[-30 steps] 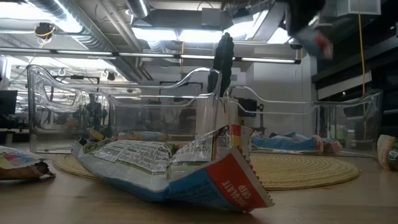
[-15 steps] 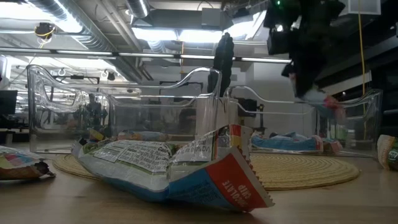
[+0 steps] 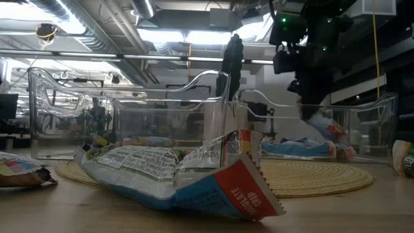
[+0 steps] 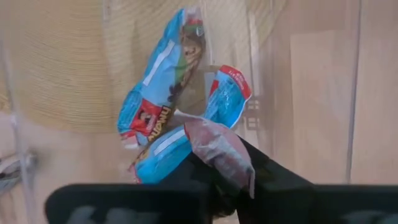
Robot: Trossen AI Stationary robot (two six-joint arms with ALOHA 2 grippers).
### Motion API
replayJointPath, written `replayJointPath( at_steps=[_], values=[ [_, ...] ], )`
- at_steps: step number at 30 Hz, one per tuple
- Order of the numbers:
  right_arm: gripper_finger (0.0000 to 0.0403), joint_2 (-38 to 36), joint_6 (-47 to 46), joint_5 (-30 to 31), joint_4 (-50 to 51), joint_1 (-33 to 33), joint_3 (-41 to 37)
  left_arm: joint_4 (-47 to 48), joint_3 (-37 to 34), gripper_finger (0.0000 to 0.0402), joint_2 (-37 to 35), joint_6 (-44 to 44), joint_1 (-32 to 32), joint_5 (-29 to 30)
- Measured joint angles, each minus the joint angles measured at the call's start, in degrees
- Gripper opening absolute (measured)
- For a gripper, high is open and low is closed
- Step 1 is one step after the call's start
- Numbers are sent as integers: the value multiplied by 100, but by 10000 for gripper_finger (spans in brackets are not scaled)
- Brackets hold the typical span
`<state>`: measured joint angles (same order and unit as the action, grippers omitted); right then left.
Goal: Pick and place Granola Bars by type
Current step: Put the left red granola bar into the right bin
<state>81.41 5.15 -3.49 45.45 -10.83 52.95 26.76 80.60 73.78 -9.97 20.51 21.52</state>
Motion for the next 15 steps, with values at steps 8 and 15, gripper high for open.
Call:
replayJointPath(
  at_steps=[8, 15],
  values=[
    [62, 1, 46, -2, -109, -15, 0, -4, 0, 127, 0, -82, 0, 4],
    [72, 1, 84, 0, -127, -15, 0, -4, 0, 127, 0, -84, 0, 7]
  ],
)
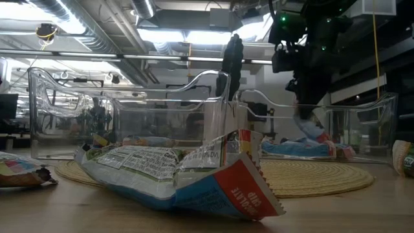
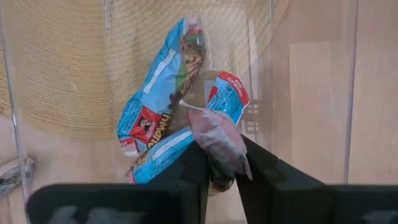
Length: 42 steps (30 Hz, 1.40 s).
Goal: Pick and place Granola Bars by type
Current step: Put the left red granola bar into the right bin, then put the left yellow granola bar into the top bin
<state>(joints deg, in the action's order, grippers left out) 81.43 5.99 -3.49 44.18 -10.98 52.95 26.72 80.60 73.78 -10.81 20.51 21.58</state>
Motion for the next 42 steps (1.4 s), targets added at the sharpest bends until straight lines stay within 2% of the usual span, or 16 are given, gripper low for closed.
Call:
replayJointPath(
  at_steps=[13, 17, 23, 27, 32, 39, 42],
  values=[
    [79, 0, 217, -128, -87, 0, 2, -1, 0, 127, 0, -48, -50, -1],
    [115, 0, 223, -271, -90, 1, 2, 0, 0, 127, 0, -62, -50, 0],
    [191, 0, 203, -111, -88, 0, 2, 0, 0, 128, 0, -63, -50, 1],
    [215, -4, 174, -109, -84, 0, 2, 0, 0, 127, 0, -64, -50, 39],
    [214, -199, 127, -111, 189, 2, 2, 2, 0, 127, 0, -139, -50, 44],
    [205, -840, -130, -106, 387, 23, 2, 93, 0, 128, 0, -282, -28, 30],
    [205, -1158, -87, 227, 151, 136, 4, 546, 0, 127, -2, -682, 49, -127]
  ],
)
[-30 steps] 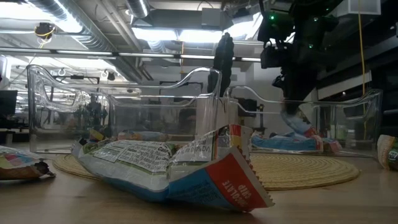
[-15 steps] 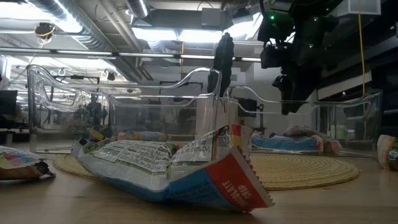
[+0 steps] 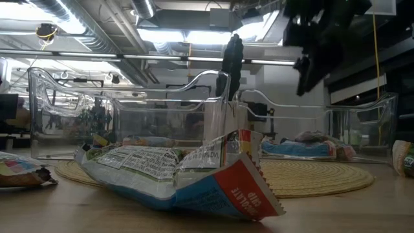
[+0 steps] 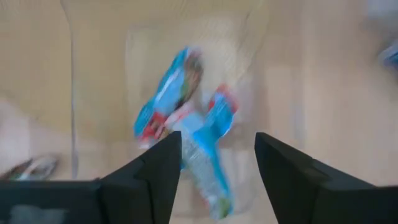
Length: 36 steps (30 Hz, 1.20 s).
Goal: Pick and place Granola Bars by type
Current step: Put the left yellow granola bar into the top bin
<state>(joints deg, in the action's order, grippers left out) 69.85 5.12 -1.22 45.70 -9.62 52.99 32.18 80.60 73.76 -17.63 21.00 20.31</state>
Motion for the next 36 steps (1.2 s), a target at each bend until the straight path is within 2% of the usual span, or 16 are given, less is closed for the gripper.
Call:
replayJointPath(
  at_steps=[3, 6, 9, 20, 29, 36],
  values=[
    [205, -225, 171, 401, -418, 187, 0, 801, 0, 127, 47, -724, 195, -87],
    [205, -404, 264, 461, -945, 386, 0, 1475, 0, 127, 202, -1373, 518, -191],
    [205, -535, 339, 461, -1426, 573, 2, 1790, 0, 127, 388, -1650, 926, -378],
    [205, -674, 1084, 468, -3022, 766, 7, 1912, 0, 127, 1223, -2695, 1878, -471],
    [205, -663, 1347, 468, -3264, 766, 7, 1914, 2, 127, 2182, -3524, 2344, -526],
    [205, -663, 1325, 418, -3221, 766, 7, 1913, 2, 127, 3053, -4207, 2512, -1353]
  ],
)
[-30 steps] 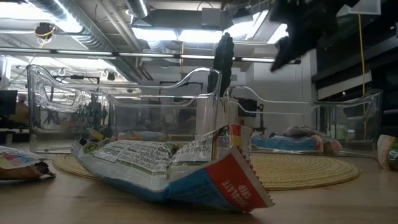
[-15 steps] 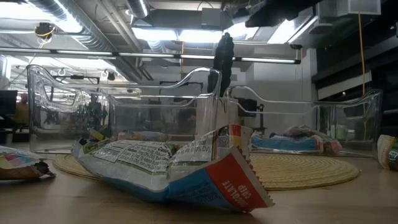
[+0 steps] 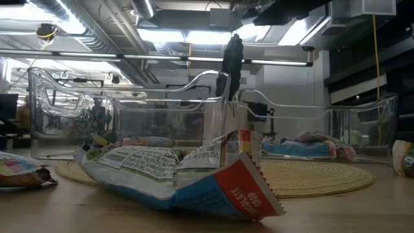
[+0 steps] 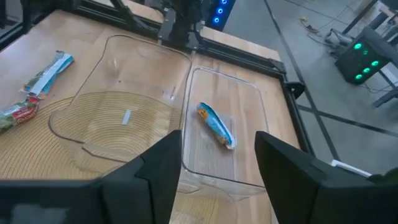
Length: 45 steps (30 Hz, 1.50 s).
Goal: Pick and place Granola Bars by type
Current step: Put the left yellow granola bar into the top bin
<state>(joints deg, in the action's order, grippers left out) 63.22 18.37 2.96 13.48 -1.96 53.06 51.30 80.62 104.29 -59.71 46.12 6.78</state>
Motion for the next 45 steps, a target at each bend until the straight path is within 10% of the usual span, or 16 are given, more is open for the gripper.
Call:
replayJointPath(
  at_steps=[10, 19, 32, 45],
  values=[
    [205, 0, -2, -11, 179, 0, 0, 229, 0, 184, 777, -1212, -8, -754],
    [205, 2, 75, -22, 192, 0, -2, 752, 0, 257, 815, -2375, 170, -114],
    [205, 4, 154, -170, 212, 0, -4, 211, -553, 262, 1013, -2509, 289, -7],
    [205, 4, 124, -168, 273, 0, -9, -188, -609, 100, 1041, -2159, 296, -5]
  ],
)
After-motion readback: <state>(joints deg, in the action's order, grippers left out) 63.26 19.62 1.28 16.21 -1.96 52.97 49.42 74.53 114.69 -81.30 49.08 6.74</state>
